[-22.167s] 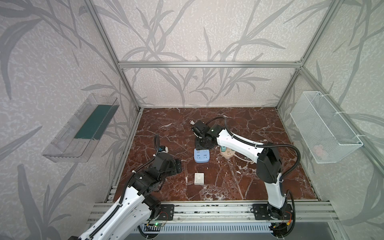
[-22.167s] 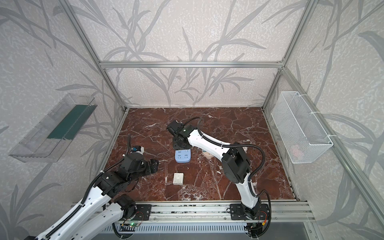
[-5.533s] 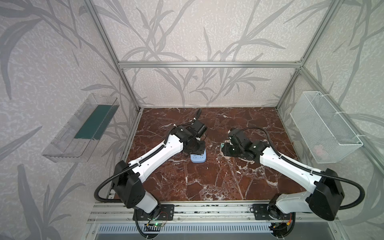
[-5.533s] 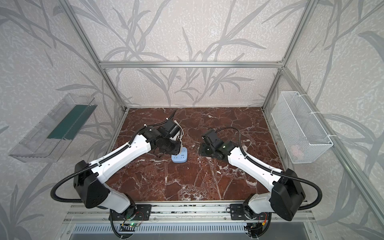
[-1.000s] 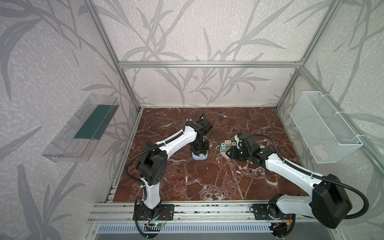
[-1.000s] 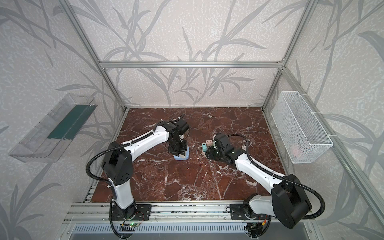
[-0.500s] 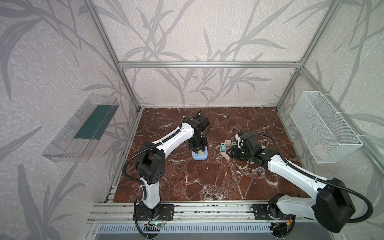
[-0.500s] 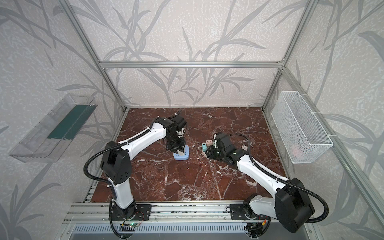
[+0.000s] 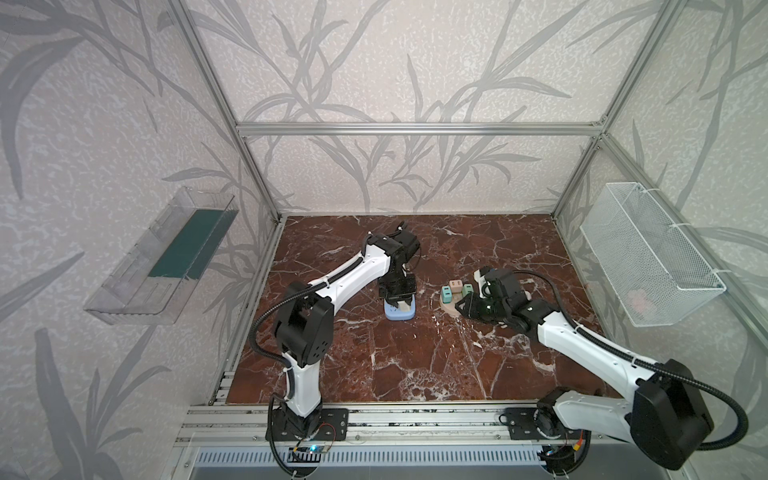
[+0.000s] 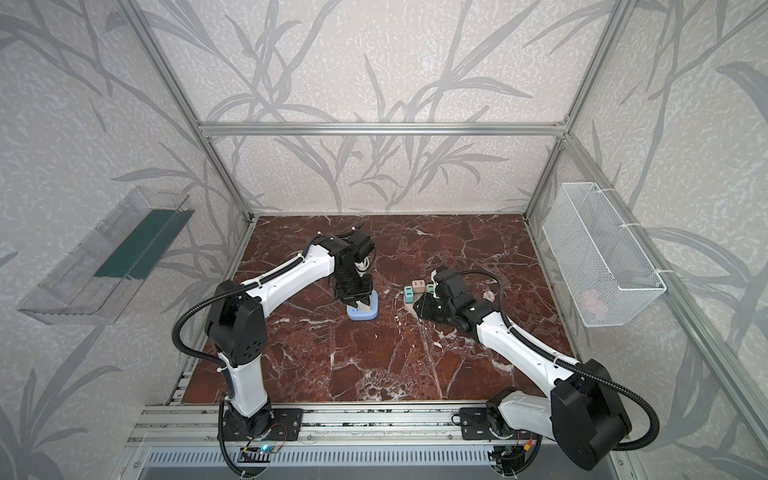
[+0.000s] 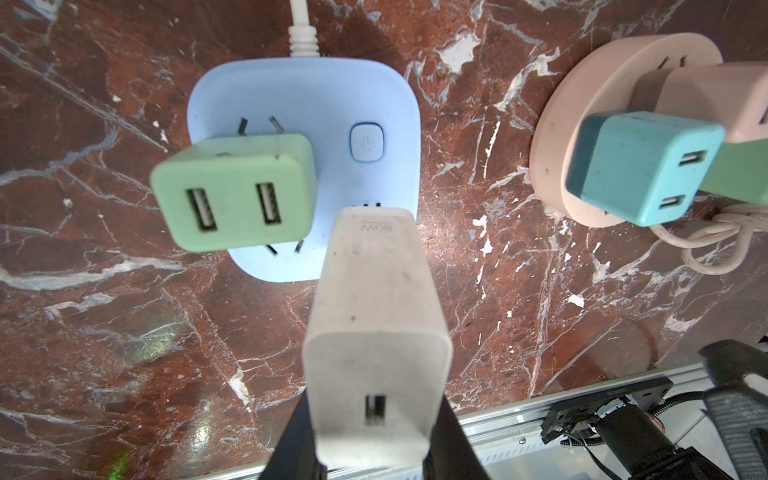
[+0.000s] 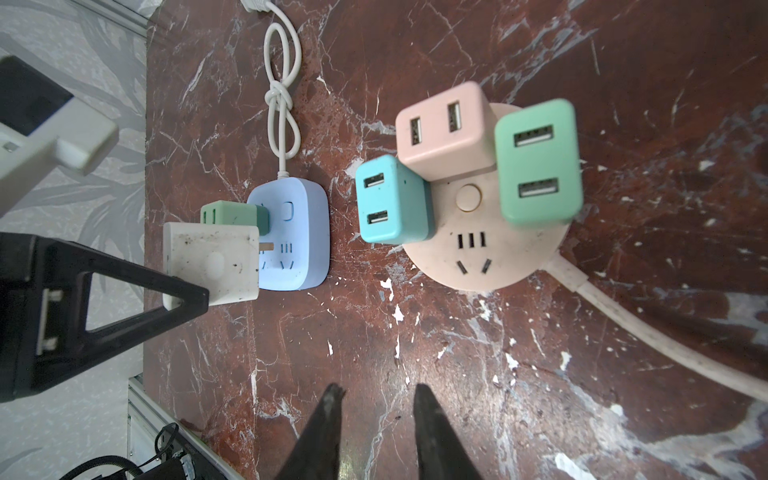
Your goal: Insert the plug
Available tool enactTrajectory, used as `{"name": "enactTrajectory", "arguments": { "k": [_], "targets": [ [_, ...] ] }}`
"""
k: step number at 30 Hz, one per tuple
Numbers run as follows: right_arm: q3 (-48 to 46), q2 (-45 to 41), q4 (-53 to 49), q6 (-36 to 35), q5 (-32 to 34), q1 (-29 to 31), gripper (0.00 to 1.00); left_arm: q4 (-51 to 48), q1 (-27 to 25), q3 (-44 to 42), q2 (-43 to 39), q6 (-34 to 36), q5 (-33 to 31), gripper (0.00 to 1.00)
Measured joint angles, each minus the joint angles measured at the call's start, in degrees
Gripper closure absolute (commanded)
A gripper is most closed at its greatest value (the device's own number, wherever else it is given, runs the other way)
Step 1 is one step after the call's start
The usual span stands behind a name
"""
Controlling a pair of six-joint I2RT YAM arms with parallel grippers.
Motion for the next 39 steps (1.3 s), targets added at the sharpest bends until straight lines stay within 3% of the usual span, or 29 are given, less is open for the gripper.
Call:
{"name": "enactTrajectory", "arguments": {
  "k": [39],
  "targets": [
    [-2.23, -2.8, 0.83, -0.13, -1.55, -3.28, 0.69, -0.07, -1.2, 0.79, 2.1, -0.79, -1.05, 1.0]
  ]
}}
